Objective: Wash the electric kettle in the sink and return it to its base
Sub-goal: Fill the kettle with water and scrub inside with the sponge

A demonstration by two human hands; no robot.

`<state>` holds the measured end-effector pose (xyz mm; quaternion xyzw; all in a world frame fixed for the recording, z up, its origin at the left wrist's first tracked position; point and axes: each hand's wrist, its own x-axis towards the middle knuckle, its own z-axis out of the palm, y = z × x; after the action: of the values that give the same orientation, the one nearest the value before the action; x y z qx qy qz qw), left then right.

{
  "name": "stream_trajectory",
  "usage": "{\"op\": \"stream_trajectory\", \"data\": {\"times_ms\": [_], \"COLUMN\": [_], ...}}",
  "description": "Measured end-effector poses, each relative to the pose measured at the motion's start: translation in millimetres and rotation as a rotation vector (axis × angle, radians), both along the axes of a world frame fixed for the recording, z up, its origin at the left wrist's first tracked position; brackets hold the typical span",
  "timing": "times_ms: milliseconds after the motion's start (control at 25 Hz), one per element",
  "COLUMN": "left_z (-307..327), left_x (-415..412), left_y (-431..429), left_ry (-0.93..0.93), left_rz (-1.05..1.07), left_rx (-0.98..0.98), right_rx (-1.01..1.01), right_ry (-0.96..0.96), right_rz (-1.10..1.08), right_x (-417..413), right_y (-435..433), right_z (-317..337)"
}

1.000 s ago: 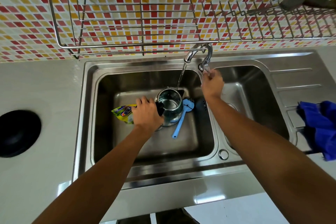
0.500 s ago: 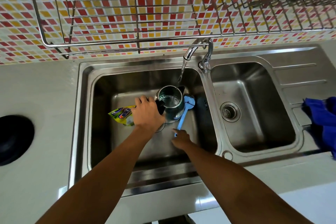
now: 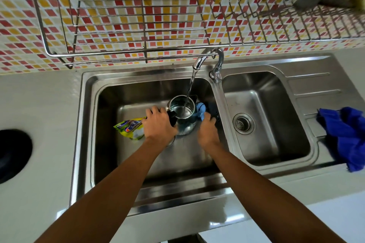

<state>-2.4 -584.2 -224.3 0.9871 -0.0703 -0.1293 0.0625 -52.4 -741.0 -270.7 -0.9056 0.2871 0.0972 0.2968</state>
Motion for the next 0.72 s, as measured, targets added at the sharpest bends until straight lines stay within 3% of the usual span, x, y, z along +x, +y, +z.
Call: {"op": "stream_trajectory", "data": {"times_ms": [160,360,600,720], "left_z": [2,2,10,14], "left_x": [3,7,11,7], "left_y": [6,19,26,27], "left_ry": [0.027,0.051,0.115,0.145], "left_rz": [-0.068,-0.173,-0.206,-0.149], "left_rx": [0.005,-0.008,-0.053,-0.042], "right_rx": [-0.169,-0.142,0.009,0.229], "right_ry": [0.045,-0.15,-0.453,-0.447], "right_rz": [0.113,0.108,-0.1,-0.155], "right_x": [2,-4,-16,-29], "right_y": [-24,-46,-77,-91], "right_z": [15,48,115,141]}}
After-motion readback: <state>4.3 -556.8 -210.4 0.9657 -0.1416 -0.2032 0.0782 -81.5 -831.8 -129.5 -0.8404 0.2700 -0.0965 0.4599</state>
